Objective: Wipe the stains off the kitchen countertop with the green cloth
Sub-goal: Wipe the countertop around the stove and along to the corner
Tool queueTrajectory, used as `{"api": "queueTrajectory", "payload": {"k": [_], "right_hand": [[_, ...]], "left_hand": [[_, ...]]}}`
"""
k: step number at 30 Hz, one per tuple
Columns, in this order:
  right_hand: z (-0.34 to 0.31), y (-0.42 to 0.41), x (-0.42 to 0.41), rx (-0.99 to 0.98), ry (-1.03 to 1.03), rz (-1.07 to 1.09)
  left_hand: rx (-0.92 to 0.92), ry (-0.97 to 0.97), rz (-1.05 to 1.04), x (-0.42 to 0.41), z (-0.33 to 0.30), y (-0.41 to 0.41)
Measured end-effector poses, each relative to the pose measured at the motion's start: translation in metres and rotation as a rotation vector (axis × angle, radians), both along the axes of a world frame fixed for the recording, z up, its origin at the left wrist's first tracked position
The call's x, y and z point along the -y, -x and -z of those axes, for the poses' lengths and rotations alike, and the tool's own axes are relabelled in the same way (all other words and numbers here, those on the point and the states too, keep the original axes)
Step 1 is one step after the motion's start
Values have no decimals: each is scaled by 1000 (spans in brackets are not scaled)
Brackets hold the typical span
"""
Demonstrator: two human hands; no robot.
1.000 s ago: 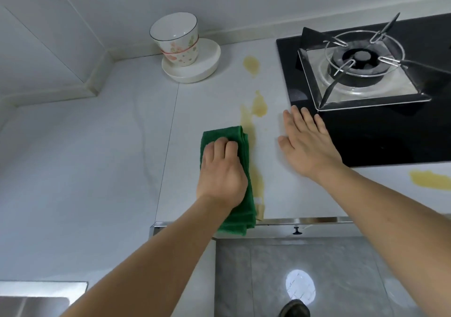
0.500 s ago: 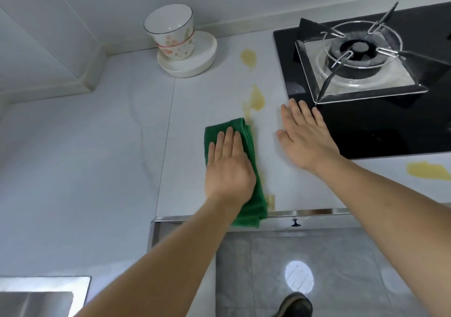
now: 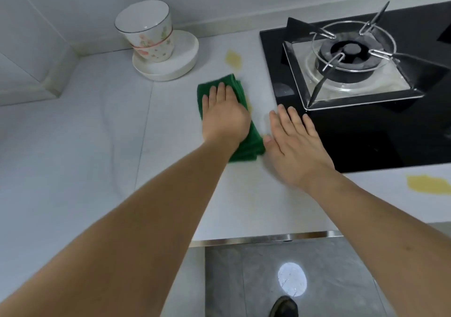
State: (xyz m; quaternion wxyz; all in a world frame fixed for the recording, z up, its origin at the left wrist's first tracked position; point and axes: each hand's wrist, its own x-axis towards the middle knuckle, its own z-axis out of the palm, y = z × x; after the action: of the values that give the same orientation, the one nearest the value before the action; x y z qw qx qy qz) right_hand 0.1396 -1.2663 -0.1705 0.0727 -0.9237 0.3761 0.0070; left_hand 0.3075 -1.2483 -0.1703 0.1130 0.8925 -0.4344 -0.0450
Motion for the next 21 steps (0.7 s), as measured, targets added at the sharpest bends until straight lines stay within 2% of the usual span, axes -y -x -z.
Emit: {"api": "queueTrajectory", "payload": {"k": [4,7,9,11,12,13,17,19,21], "right_hand": [[-1,0,1,-7,-3,4],[-5,0,1,80,-98,-6],[-11,6,-2,271,-257,40],[-22,16,0,560,-519,178],[-28,24,2,638,-600,227],[-36,31,8,641,-610,219],[-27,55,27,222,-265,-151],[-13,57,28,131,-122,-229],[-8,54,32,113,-70,-254]], "left_hand": [[25,-11,33,24,2,-12],[19,-1,13,-14,3,19],[-36,6,52,-58,0,62],[-52,-7,105,-101,-2,104],[-55,-31,123,-115,-4,115],[-59,-55,139,-119,-8,118],[-64,-52,176,-85,-9,101],[-50,-37,158,-53,-8,83],[-38,-9,108,-5,-2,57]]}}
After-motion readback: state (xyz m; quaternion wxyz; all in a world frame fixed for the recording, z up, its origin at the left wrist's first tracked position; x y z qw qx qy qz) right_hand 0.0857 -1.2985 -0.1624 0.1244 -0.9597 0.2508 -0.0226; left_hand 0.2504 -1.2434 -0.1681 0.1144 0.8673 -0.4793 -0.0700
